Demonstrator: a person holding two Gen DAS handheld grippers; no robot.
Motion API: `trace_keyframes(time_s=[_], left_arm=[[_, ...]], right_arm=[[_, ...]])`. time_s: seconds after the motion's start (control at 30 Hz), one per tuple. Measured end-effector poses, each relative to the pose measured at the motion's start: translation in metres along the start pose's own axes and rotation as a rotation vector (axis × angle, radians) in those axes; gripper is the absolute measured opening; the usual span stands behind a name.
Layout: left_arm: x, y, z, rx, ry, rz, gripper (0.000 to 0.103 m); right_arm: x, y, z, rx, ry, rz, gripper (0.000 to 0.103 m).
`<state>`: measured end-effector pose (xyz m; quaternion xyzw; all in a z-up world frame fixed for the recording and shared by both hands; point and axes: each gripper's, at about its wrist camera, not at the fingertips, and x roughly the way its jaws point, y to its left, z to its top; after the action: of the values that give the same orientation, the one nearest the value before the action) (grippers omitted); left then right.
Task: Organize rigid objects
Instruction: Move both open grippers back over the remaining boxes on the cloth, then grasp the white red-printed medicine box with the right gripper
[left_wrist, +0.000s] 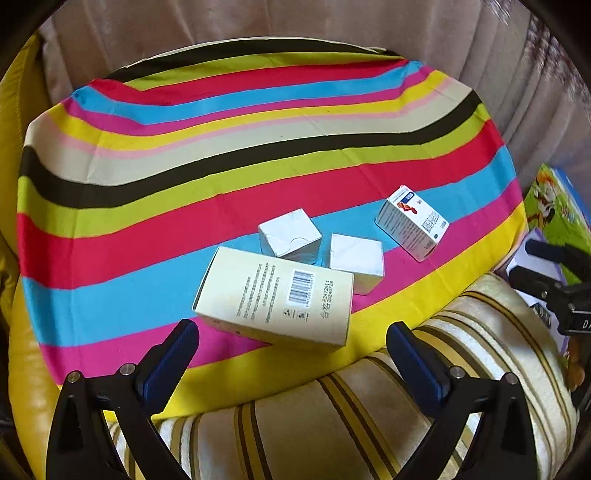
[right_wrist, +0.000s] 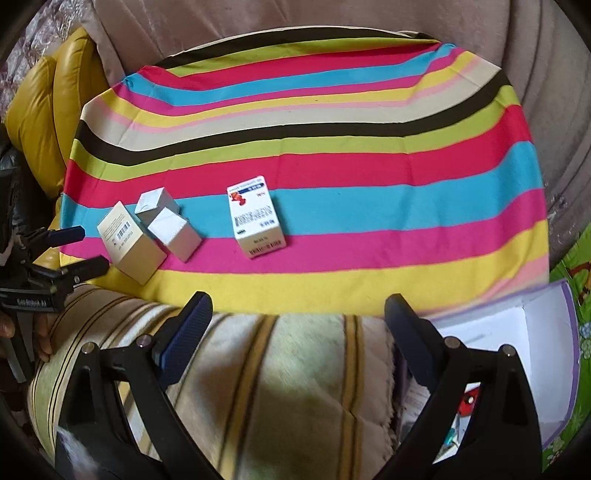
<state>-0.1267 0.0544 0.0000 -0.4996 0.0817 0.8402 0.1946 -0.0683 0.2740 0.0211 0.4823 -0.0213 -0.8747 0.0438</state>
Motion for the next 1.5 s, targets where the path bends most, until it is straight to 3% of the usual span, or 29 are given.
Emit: trace_keyframes(time_s=[0.57, 0.9, 1.07, 1.27, 1.4, 1.5], left_arm=[[0.025, 0.014, 0.01, 0.0, 0.05, -0.011, 0.103], [0.034, 0.011, 0.015, 0.112, 0.052, -0.025, 0.103], [0.043, 0.017, 0.016, 0.102, 0.065, -0.068, 0.102], [0.05, 0.018, 0.013, 0.097, 0.091, -0.112, 0.085], [0.037, 0.021, 0.009, 0.092, 0.06, -0.154, 0.089], [0.02, 0.021, 0.01, 0.136, 0.024, -0.127, 0.096]], right_arm=[[0.042, 0.025, 0.024, -0.086, 0.032, -0.025, 0.096], [0.059, 0.033, 0.036, -0.123, 0.041, -0.038, 0.096], [0.07, 0.036, 0.042, -0.132, 0.047, -0.044, 0.096], [0.084, 0.038, 0.047, -0.133, 0.065, -0.049, 0.094], [0.093, 0.036, 0.047, -0.128, 0.095, -0.036, 0.073], [0.102, 0.033, 0.044, -0.116, 0.131, -0.017, 0.048]])
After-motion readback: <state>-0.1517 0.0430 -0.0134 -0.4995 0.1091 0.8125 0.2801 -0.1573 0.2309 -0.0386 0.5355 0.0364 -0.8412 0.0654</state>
